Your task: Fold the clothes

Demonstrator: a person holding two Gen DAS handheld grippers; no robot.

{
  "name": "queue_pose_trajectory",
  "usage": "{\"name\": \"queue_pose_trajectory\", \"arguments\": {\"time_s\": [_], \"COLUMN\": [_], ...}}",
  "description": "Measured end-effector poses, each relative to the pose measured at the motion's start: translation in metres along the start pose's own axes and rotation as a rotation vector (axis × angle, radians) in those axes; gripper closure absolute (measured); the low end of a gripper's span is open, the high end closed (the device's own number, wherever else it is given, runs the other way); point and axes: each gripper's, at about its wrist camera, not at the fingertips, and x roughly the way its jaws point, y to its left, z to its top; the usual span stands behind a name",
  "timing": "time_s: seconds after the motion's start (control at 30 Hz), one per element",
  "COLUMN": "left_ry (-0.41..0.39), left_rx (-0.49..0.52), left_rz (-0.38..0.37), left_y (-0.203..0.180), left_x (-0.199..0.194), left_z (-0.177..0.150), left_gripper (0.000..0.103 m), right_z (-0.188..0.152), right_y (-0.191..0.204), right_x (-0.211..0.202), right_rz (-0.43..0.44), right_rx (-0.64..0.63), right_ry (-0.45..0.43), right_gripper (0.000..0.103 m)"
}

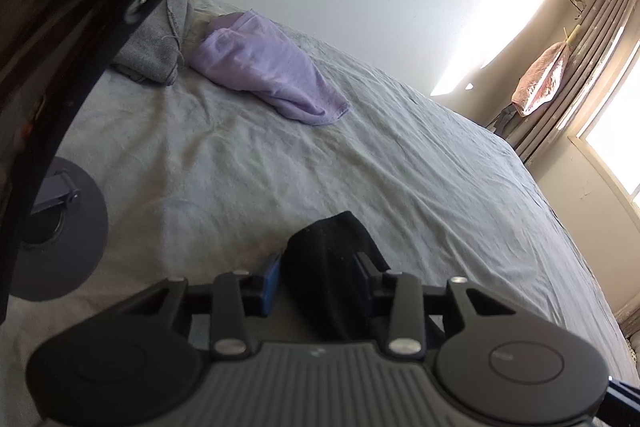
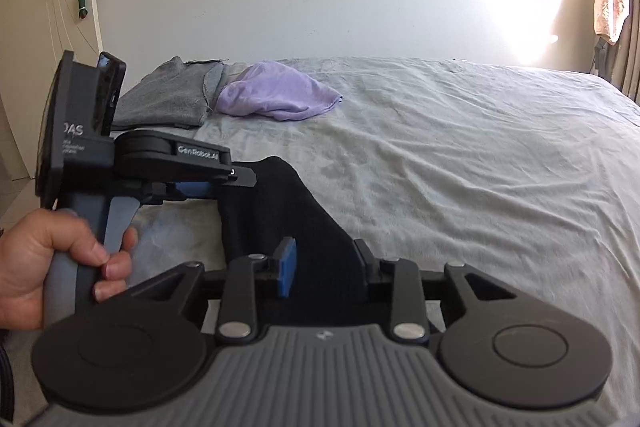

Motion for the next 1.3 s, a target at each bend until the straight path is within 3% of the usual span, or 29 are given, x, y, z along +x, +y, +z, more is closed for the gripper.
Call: {"name": "queue_pose_trajectory", "arguments": {"time_s": [0.27, 0.3, 0.33, 0.37, 0.4, 0.6, 0.67, 0.77, 0.8, 0.87, 0.93, 1.17, 1.3], "left_ry": [-0.031, -0.035, -0.038, -0.041, -0.046, -0.122, -0.119, -0.082, -0.075, -0.061, -0.055, 0.007, -0.004], "left_rx": [-0.054, -0.054, -0.054, -0.054, -0.053, -0.012, 0.015, 0.022, 0.020, 0.016, 0.005, -0.125, -0.177], "left_rz": [0.009, 0.009, 0.009, 0.009, 0.007, -0.009, 0.022, 0.082, 0.082, 0.080, 0.070, -0.002, -0.013], "left_y": [0.007, 0.008, 0.009, 0.009, 0.010, 0.004, 0.001, 0.002, 0.002, 0.003, 0.003, 0.016, 0.022], "left_x": [-0.001, -0.001, 0.000, 0.001, 0.001, -0.008, -0.005, 0.002, 0.002, 0.003, 0.001, 0.002, -0.005], "left_z": [0.003, 0.005, 0.006, 0.007, 0.008, 0.010, 0.010, 0.010, 0.010, 0.010, 0.010, 0.015, 0.014], "left_gripper": [0.066, 0.066, 0.071, 0.079, 0.090, 0.095, 0.094, 0.092, 0.087, 0.078, 0.061, 0.059, 0.059], "right_z": [0.017, 0.017, 0.015, 0.014, 0.013, 0.017, 0.020, 0.017, 0.015, 0.014, 0.015, 0.012, 0.001], "right_y": [-0.015, -0.012, -0.010, -0.007, -0.005, 0.003, 0.001, 0.003, 0.002, -0.001, -0.006, -0.012, 0.004], "right_x": [0.079, 0.083, 0.085, 0.087, 0.089, 0.068, 0.067, 0.087, 0.094, 0.093, 0.082, 0.029, 0.006], "right_rz": [0.097, 0.105, 0.115, 0.124, 0.134, 0.028, -0.001, -0.067, -0.078, -0.083, -0.077, -0.069, 0.010], "right_rx": [0.028, 0.023, 0.017, 0.011, 0.006, -0.020, -0.024, -0.049, -0.050, -0.027, 0.013, 0.067, 0.047], "right_ry": [0.109, 0.106, 0.100, 0.093, 0.086, -0.056, -0.063, 0.021, 0.054, 0.040, 0.003, -0.046, -0.059], "right_gripper": [0.069, 0.069, 0.082, 0.093, 0.097, 0.097, 0.097, 0.096, 0.096, 0.093, 0.087, 0.085, 0.085]}}
